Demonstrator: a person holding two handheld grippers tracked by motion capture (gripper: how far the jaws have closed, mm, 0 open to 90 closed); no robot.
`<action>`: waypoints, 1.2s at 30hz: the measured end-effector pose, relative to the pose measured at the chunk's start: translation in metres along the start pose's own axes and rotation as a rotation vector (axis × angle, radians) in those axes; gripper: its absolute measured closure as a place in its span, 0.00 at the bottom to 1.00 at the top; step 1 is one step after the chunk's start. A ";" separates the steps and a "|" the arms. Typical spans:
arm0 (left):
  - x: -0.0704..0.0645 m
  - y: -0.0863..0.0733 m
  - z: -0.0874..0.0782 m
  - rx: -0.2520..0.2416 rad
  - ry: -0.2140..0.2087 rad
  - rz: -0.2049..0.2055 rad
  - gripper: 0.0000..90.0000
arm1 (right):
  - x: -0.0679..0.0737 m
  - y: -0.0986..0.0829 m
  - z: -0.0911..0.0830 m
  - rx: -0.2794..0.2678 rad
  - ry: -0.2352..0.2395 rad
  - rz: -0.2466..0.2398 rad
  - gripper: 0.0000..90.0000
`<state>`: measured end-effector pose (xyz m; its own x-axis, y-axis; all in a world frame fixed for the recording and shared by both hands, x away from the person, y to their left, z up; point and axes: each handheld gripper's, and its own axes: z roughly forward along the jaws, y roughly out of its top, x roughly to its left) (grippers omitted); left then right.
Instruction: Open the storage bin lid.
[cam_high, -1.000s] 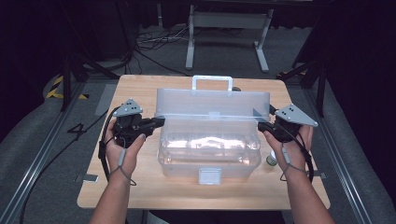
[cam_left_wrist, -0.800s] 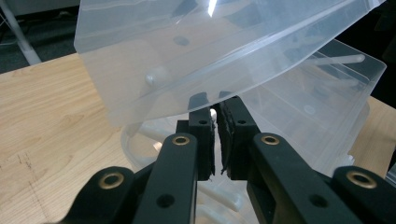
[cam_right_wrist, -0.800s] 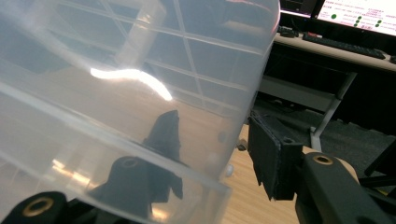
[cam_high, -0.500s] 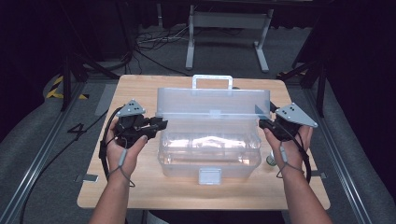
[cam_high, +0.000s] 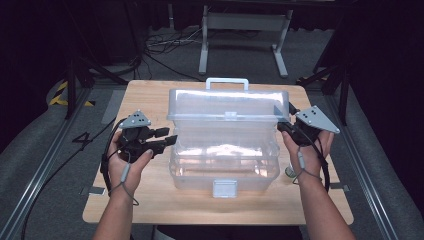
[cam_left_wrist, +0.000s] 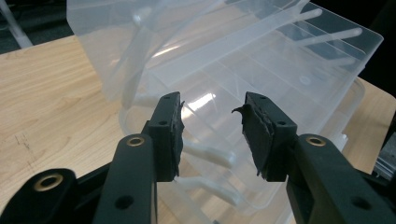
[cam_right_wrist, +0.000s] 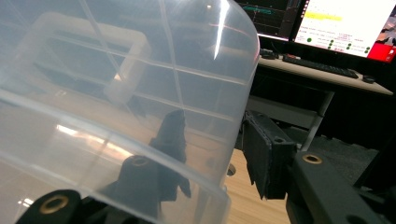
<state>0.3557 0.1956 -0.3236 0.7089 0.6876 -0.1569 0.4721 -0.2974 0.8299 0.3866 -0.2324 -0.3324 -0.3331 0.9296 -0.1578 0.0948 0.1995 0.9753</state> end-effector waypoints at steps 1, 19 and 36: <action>0.000 -0.001 -0.001 0.002 0.002 0.000 0.64 | 0.000 0.001 0.001 -0.002 -0.001 0.000 0.67; -0.001 -0.016 -0.013 0.074 -0.001 -0.023 0.58 | -0.006 0.019 0.018 -0.035 -0.075 -0.029 0.79; -0.013 -0.023 -0.010 0.161 -0.056 0.045 0.55 | -0.020 0.032 0.042 0.063 -0.057 0.041 0.87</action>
<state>0.3307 0.2004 -0.3351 0.7569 0.6350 -0.1548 0.5142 -0.4323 0.7407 0.4359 -0.2318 -0.3045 -0.2738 0.9532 -0.1281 0.1667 0.1782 0.9698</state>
